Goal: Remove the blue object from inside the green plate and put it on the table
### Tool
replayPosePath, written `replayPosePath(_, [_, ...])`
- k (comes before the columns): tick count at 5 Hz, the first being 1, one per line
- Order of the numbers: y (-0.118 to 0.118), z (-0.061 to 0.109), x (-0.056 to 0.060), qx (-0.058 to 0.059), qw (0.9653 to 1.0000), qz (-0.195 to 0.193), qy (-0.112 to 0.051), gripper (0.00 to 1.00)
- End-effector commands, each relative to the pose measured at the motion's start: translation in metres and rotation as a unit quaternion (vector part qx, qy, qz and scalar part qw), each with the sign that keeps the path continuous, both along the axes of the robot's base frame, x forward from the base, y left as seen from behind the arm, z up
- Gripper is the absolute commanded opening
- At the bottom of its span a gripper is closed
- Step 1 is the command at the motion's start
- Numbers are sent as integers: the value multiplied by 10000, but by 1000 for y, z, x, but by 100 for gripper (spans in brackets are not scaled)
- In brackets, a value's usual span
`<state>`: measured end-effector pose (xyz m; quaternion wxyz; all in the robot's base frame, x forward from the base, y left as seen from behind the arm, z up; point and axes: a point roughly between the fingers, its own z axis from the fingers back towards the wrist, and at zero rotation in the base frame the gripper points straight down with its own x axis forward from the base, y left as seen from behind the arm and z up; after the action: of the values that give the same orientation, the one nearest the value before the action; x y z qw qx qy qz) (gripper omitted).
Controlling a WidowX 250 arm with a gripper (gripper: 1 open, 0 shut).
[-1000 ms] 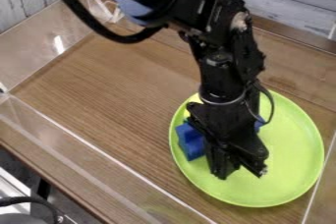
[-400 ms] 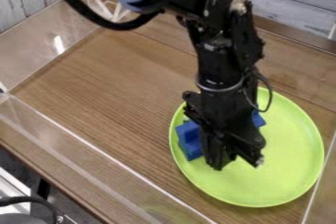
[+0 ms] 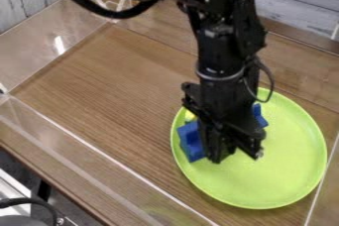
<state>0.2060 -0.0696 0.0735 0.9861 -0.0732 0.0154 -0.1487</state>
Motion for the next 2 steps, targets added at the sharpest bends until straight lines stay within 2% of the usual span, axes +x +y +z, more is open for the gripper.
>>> replayPosePath(1, [6,23,7,33,9998,19,-211,0])
replayPosePath(2, [24,49,10,166,9995,129,-250,0])
